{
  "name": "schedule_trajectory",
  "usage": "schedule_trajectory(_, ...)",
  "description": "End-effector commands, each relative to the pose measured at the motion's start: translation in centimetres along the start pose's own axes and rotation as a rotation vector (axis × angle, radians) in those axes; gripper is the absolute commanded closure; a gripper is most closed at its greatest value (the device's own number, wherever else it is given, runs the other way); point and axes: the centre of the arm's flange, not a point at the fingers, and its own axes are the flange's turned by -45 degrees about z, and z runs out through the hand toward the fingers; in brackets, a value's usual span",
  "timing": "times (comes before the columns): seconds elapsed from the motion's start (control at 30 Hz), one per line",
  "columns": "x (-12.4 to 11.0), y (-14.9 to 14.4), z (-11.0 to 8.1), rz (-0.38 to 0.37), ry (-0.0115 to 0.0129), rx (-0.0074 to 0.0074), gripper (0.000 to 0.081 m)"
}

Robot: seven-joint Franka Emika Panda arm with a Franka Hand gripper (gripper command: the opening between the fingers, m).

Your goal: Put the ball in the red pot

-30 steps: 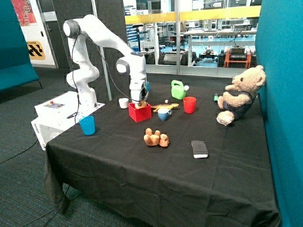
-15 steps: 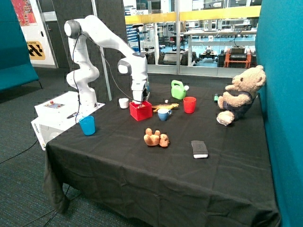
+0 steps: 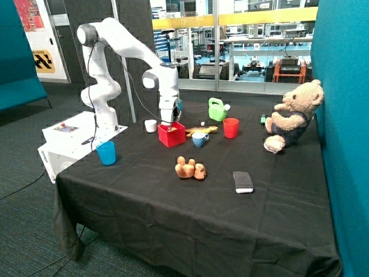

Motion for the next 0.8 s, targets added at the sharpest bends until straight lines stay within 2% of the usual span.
schedule_trajectory(0.0, -0.8, 0.2, -1.3, -0.001, -0.0012, -0.0021, 0.0010)
schedule_trajectory(0.23, -0.9, 0.3, -2.4, -0.006, -0.0012, -0.0021, 0.0044)
schedule_trajectory(0.77, -2.1, -2.3, -6.2, -0.071, -0.0013, -0.0021, 0.0098)
